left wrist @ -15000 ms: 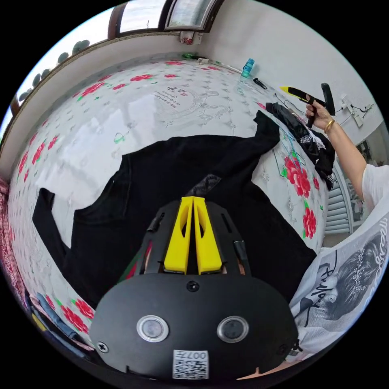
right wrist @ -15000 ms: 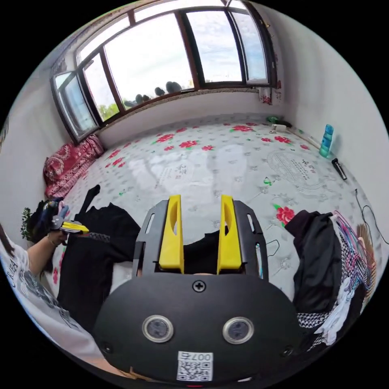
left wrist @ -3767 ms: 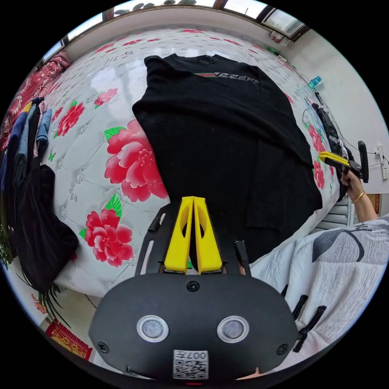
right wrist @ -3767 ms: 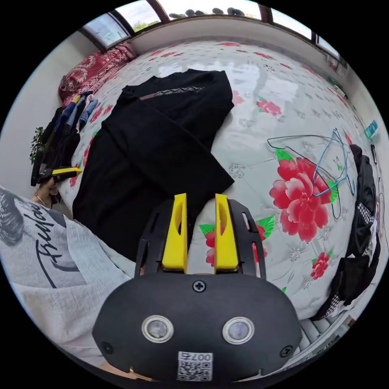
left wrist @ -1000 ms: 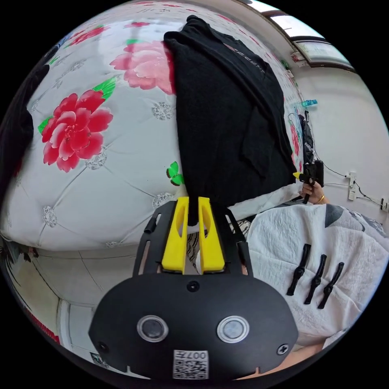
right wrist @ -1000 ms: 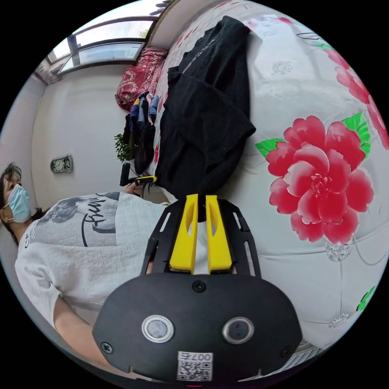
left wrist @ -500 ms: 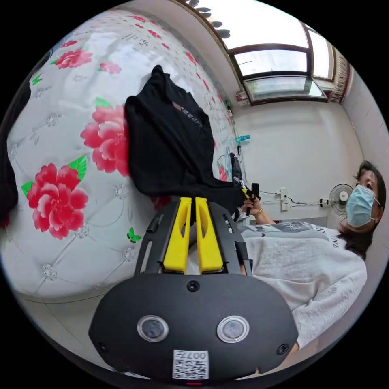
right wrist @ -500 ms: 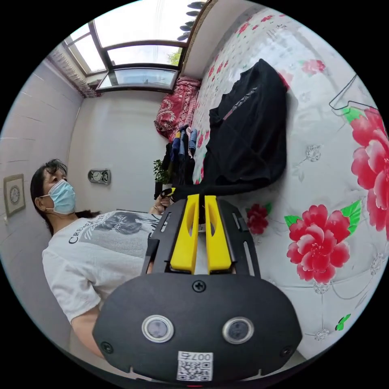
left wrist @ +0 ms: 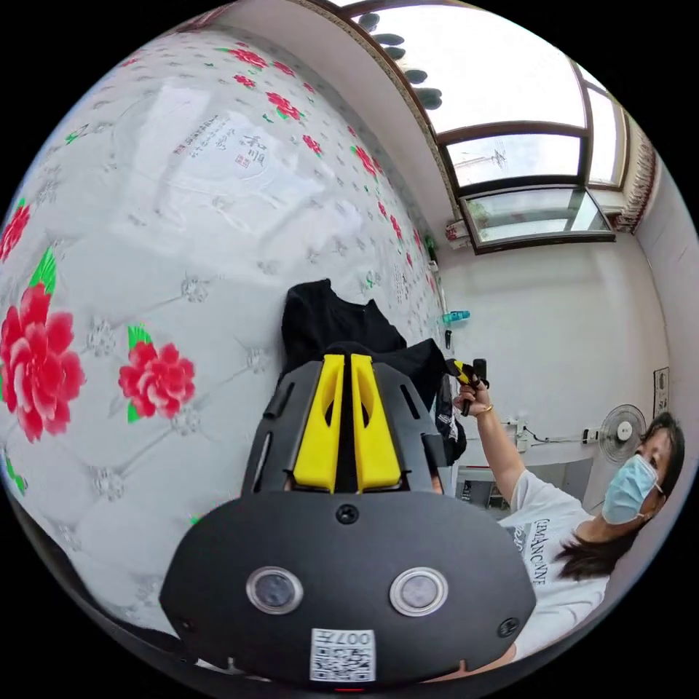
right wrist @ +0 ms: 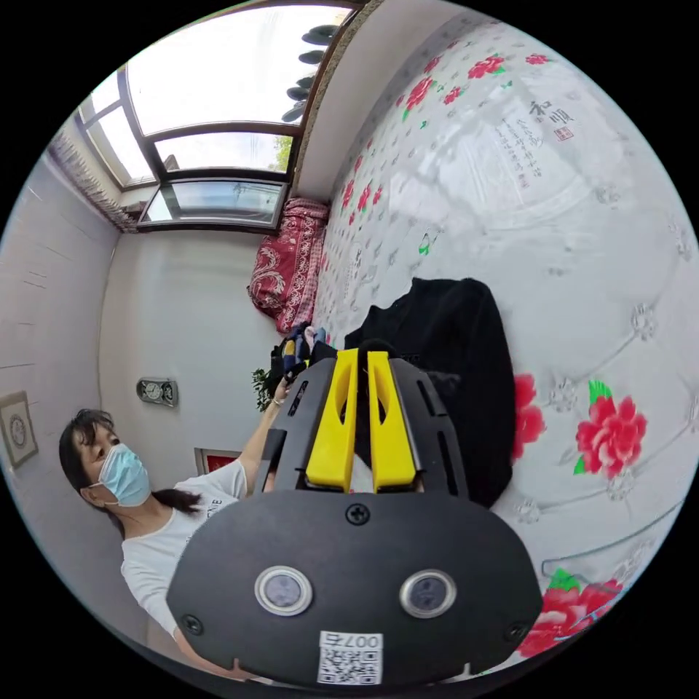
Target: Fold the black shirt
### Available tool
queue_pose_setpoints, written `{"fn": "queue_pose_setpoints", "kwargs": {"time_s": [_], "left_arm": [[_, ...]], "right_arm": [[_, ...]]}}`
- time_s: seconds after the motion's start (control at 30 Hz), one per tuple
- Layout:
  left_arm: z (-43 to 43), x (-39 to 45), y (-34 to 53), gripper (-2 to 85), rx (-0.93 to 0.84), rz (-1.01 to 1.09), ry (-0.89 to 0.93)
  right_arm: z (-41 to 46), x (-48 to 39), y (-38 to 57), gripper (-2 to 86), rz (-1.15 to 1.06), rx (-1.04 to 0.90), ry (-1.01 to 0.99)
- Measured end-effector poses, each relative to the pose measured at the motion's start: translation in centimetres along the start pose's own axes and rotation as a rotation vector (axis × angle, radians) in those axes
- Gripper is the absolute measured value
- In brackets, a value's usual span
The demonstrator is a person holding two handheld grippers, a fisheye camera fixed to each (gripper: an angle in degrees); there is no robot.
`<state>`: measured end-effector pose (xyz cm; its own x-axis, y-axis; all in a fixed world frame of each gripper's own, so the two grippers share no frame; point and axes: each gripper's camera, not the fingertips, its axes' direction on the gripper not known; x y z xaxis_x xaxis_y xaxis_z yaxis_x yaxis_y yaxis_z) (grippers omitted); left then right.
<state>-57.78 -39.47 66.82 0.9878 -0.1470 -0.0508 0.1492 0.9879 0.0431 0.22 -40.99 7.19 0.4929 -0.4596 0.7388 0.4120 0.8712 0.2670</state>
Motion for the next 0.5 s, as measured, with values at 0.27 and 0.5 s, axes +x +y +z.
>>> {"fn": "queue_pose_setpoints", "kwargs": {"time_s": [0.27, 0.5], "left_arm": [[4.6, -2.3, -4.3, 8.5, 0.023, -0.052, 0.003], [1.1, 1.9, 1.6, 10.3, 0.151, 0.041, -0.067]], "right_arm": [[5.1, 10.0, -8.4, 3.1, 0.085, -0.023, 0.037], [0.4, 9.3, -2.2, 8.1, -0.129, 0.177, -0.014]]}}
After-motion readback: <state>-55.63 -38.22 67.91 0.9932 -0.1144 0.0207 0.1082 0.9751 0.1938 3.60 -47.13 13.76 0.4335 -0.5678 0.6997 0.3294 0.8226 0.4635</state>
